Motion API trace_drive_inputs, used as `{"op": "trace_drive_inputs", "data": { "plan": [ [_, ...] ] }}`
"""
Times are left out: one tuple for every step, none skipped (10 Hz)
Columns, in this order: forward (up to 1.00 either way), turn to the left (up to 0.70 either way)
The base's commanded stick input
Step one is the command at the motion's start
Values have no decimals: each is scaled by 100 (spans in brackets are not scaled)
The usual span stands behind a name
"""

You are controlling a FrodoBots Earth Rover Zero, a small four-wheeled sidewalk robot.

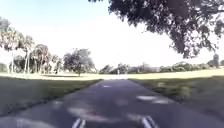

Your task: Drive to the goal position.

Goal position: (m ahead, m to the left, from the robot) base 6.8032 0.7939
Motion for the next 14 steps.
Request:
{"op": "trace_drive_inputs", "data": {
  "plan": [
    [85, 0],
    [85, 0],
    [85, 0],
    [85, 8],
    [85, 30],
    [85, 34],
    [85, 34],
    [85, 34],
    [85, 34],
    [85, 25],
    [85, 14],
    [85, 4],
    [85, 0],
    [85, 0]
  ]
}}
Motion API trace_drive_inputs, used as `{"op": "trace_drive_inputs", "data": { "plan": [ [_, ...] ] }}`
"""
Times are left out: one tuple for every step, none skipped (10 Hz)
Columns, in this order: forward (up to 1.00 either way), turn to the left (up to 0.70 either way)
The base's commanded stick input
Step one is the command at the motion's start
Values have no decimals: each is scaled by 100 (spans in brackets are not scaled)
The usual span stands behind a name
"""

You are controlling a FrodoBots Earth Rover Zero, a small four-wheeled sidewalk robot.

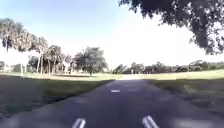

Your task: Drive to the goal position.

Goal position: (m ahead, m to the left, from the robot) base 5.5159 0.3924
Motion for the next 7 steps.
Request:
{"op": "trace_drive_inputs", "data": {
  "plan": [
    [85, 0],
    [85, 0],
    [85, 0],
    [85, 0],
    [85, 0],
    [85, 0],
    [85, 0]
  ]
}}
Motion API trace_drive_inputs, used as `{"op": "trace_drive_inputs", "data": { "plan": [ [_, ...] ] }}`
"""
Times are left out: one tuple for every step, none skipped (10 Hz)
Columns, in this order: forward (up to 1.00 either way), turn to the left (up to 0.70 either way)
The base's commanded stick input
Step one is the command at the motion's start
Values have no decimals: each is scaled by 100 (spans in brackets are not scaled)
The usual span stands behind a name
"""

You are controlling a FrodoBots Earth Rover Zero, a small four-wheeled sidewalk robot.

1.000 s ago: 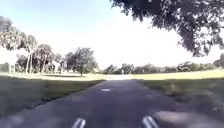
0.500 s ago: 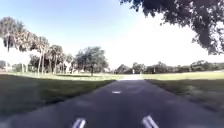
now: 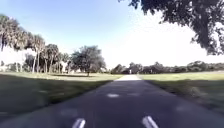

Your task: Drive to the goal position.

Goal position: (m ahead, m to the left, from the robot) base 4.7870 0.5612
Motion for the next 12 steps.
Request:
{"op": "trace_drive_inputs", "data": {
  "plan": [
    [85, 0],
    [85, 0],
    [85, 0],
    [85, 0],
    [85, 0],
    [85, 0],
    [85, 0],
    [85, 0],
    [85, 0],
    [85, 0],
    [85, 0],
    [85, 0]
  ]
}}
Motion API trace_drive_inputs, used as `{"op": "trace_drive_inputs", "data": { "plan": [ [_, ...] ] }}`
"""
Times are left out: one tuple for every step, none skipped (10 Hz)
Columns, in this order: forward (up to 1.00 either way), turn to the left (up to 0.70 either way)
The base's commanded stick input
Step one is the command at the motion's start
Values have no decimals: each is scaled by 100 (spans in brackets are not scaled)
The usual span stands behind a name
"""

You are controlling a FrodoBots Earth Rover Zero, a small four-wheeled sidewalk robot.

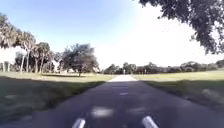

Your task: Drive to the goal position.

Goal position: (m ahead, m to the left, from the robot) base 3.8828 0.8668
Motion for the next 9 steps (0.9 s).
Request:
{"op": "trace_drive_inputs", "data": {
  "plan": [
    [85, 0],
    [85, 0],
    [85, 0],
    [85, 0],
    [85, 0],
    [85, 0],
    [85, 0],
    [85, 0],
    [85, 0]
  ]
}}
